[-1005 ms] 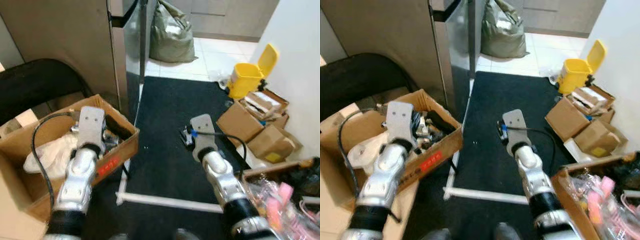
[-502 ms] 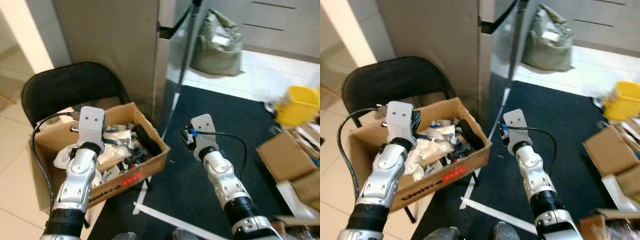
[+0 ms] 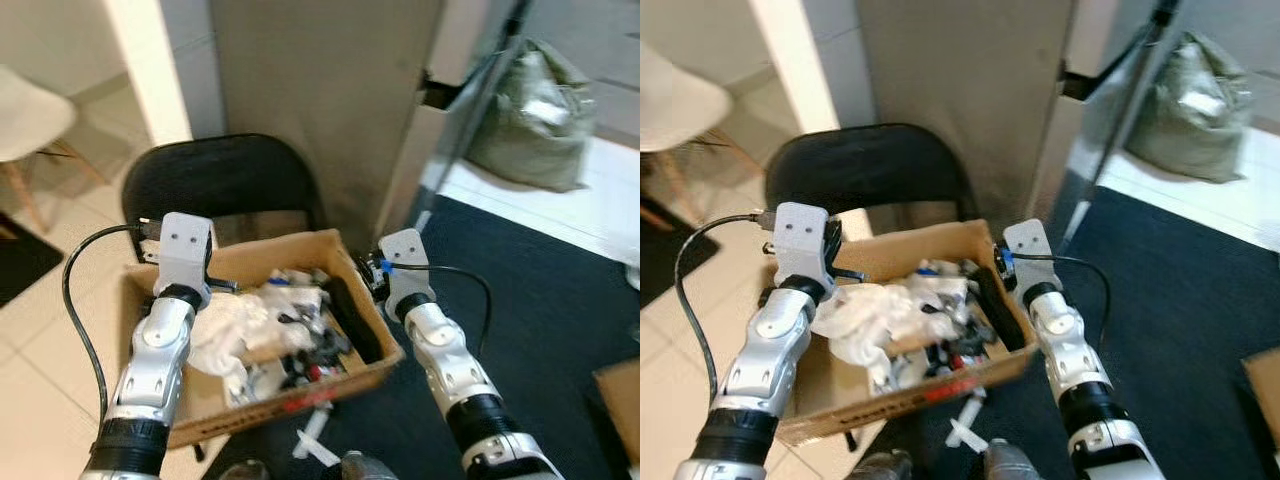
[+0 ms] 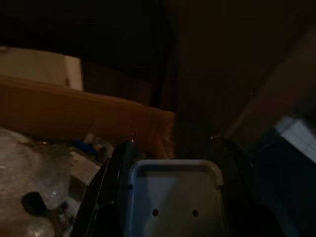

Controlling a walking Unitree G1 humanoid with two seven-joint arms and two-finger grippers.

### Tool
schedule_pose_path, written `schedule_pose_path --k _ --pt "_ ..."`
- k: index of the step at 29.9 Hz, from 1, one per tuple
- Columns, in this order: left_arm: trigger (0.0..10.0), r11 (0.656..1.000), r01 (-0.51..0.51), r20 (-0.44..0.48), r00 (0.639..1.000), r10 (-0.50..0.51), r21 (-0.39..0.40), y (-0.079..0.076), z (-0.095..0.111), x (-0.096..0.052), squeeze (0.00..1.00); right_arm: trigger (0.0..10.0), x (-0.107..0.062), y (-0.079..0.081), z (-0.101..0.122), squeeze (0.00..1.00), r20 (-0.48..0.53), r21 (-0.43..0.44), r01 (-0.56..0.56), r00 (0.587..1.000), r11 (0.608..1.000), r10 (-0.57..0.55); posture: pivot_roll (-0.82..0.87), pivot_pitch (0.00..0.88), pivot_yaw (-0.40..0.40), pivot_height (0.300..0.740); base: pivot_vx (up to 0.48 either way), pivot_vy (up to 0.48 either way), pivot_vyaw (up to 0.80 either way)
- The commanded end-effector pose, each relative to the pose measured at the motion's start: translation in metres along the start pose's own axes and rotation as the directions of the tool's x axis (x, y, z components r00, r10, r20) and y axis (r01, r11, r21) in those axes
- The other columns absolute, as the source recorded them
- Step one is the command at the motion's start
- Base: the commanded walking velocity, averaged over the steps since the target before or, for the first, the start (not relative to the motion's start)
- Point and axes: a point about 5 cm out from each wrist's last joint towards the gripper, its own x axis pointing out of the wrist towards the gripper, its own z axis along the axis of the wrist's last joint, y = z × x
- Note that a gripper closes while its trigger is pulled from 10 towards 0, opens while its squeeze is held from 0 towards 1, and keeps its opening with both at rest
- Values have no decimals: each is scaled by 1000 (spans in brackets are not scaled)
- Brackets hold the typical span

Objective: Picking trash to rubbish bin

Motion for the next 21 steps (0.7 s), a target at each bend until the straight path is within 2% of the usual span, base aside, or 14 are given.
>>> schedule_pose_path --k 1,5,10,14,16,18,21 --pt "10000 1000 1 -17 1000 -1 3 1 -3 -1 0 10000 0 1 2 0 10 -3 -4 1000 1000 4 64 23 -27 740 311 0 644" --pt "10000 1000 2 -18 1000 -2 3 1 -3 -1 0 10000 0 0 0 0 9 36 4 1000 999 -5 66 26 -26 740 300 0 0" --pt "10000 1000 23 -34 999 -24 -4 -3 -4 -1 0 10000 -1 1 0 0 4 40 3 1000 999 -3 68 30 -24 740 0 0 0" --pt "10000 998 54 -82 995 -51 35 -4 -12 -2 0 10000 -1 3 -1 0 2 42 -26 1000 999 26 69 34 -23 740 0 0 0" --pt "10000 981 180 -168 972 -167 66 -8 -26 -7 0 10000 -1 8 -6 0 -44 22 -80 996 997 81 68 35 -22 740 0 0 0" --pt "10000 974 214 -195 961 -197 69 -9 -30 -8 0 10000 -1 9 -8 0 -60 23 -99 993 995 100 68 35 -22 740 0 0 0" --pt "10000 933 356 -259 907 -333 46 -15 -37 -17 0 10000 -3 14 -19 0 -139 1 -173 975 985 171 69 39 -21 740 0 0 0"
